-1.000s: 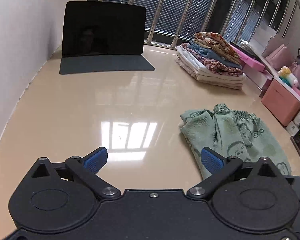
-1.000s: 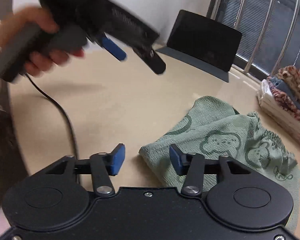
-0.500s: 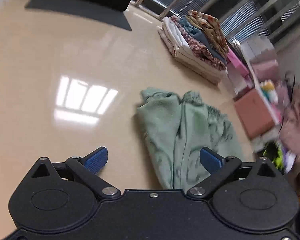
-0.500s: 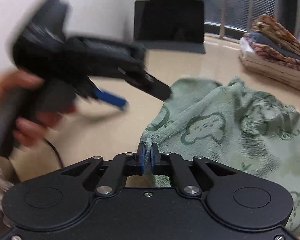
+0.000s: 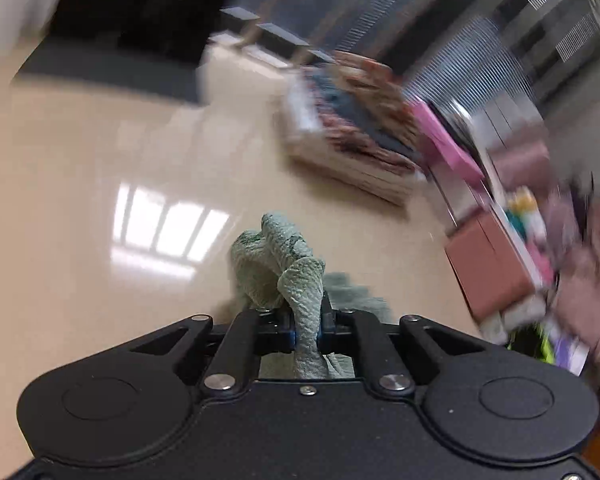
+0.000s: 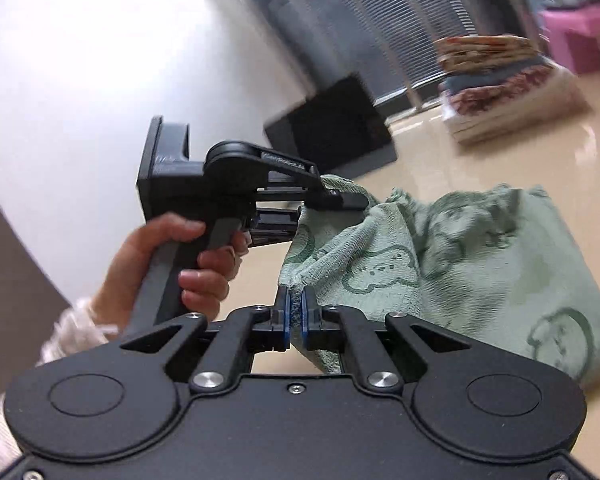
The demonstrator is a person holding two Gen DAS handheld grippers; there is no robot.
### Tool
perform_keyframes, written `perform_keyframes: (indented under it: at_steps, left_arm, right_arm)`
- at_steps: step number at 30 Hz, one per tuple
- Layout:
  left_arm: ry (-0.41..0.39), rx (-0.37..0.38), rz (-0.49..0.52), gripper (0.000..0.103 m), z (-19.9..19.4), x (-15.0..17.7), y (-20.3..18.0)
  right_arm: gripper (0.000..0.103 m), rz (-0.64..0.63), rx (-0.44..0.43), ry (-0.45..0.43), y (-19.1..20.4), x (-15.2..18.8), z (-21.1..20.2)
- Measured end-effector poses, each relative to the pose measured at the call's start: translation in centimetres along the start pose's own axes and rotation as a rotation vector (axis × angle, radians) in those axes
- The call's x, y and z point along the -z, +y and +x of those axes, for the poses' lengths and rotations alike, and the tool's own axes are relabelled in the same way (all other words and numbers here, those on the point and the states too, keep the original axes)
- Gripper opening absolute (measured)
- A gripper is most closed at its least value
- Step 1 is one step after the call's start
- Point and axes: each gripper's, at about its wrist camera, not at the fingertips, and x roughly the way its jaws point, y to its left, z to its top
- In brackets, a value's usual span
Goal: Fold clothes
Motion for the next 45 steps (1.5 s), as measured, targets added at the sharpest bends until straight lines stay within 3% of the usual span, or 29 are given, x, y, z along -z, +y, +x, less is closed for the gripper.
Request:
perform_keyframes:
  at_steps: [5, 9, 10, 11, 13, 16, 17, 19, 21, 22, 23, 24, 25, 28, 29, 33, 37, 39, 41, 42, 45]
  left_arm:
    - [0.078, -0.093, 0.181, 0.009, 6.1, -1.1, -9.4]
    - [0.149, -0.139, 0.216, 0.013, 12.7, 0.3, -12.7]
    - [0.169, -0.137, 0.213, 0.018, 14.0, 0.8, -13.1]
    - [0.189, -0.132, 0.213, 0.032, 15.2, 1.3, -13.5]
    - [0.203, -0.090, 0.239, 0.048, 15.7, 2.0, -13.6]
    - [0.117, -0.023, 0.301, 0.076, 12.9, 2.5, -13.7]
    - [0.084, -0.004, 0.322, 0.078, 11.9, 2.6, -13.6]
    - [0.000, 0.000, 0.381, 0.078, 9.8, 2.9, -13.2]
    - [-0.096, -0.057, 0.473, 0.073, 8.4, 3.6, -13.0]
    - [-0.121, -0.092, 0.533, 0.056, 8.4, 4.0, -13.2]
    - [-0.120, -0.117, 0.604, 0.029, 8.9, 4.5, -13.5]
    - [-0.098, -0.135, 0.667, 0.015, 9.7, 5.0, -13.7]
    - [-0.068, -0.144, 0.704, 0.009, 10.7, 5.5, -13.9]
    - [-0.007, -0.178, 0.772, 0.007, 13.8, 6.8, -14.1]
    - [0.006, -0.189, 0.781, 0.007, 14.6, 7.1, -14.2]
    - [0.015, -0.203, 0.785, 0.007, 16.2, 8.1, -14.1]
    - [-0.029, -0.223, 0.774, 0.010, 15.4, 8.0, -14.6]
    - [-0.084, -0.211, 0.722, 0.036, 13.2, 7.6, -14.6]
    - [-0.193, -0.219, 0.678, 0.097, 9.7, 7.9, -14.5]
    - [-0.251, -0.223, 0.659, 0.103, 7.9, 8.1, -14.5]
    - [-0.385, -0.259, 0.638, 0.103, 2.4, 10.4, -14.3]
  right_arm:
    - [0.004, 0.260, -0.020, -0.131, -5.7, 0.2, -5.0]
    - [0.004, 0.409, 0.038, -0.164, -11.1, 1.4, -6.6]
    - [0.004, 0.434, 0.060, -0.165, -12.2, 1.8, -6.8]
    - [0.004, 0.458, 0.080, -0.161, -13.2, 2.2, -7.1]
    - [0.004, 0.500, 0.105, -0.150, -14.4, 3.1, -7.6]
    - [0.006, 0.530, 0.144, -0.123, -15.6, 4.0, -7.9]
    - [0.010, 0.453, 0.165, -0.119, -14.8, 3.6, -7.7]
    - [0.013, 0.298, 0.206, -0.109, -13.1, 3.0, -7.3]
    - [0.027, 0.143, 0.245, -0.099, -11.4, 2.4, -6.9]
    - [0.033, 0.066, 0.265, -0.094, -10.6, 2.1, -6.7]
    - [0.034, -0.012, 0.284, -0.089, -9.7, 1.7, -6.5]
    - [0.034, -0.090, 0.303, -0.084, -8.9, 1.4, -6.3]
    - [0.033, -0.167, 0.322, -0.079, -8.1, 1.1, -6.1]
    - [0.028, -0.399, 0.376, -0.061, -5.6, 0.2, -5.5]
    - [0.021, -0.426, 0.406, -0.020, -5.9, 0.5, -4.6]
    - [0.017, -0.528, 0.525, 0.144, -7.2, 1.7, -0.8]
    - [0.017, -0.489, 0.524, 0.154, -7.2, 0.9, -1.0]
    - [0.026, -0.455, 0.490, 0.134, -7.0, 0.8, -2.4]
    - [0.056, -0.431, 0.440, 0.087, -6.7, 0.9, -4.4]
    - [0.060, -0.426, 0.416, 0.061, -6.4, 1.0, -5.2]
    - [0.092, -0.425, 0.377, -0.004, -4.7, 1.2, -8.7]
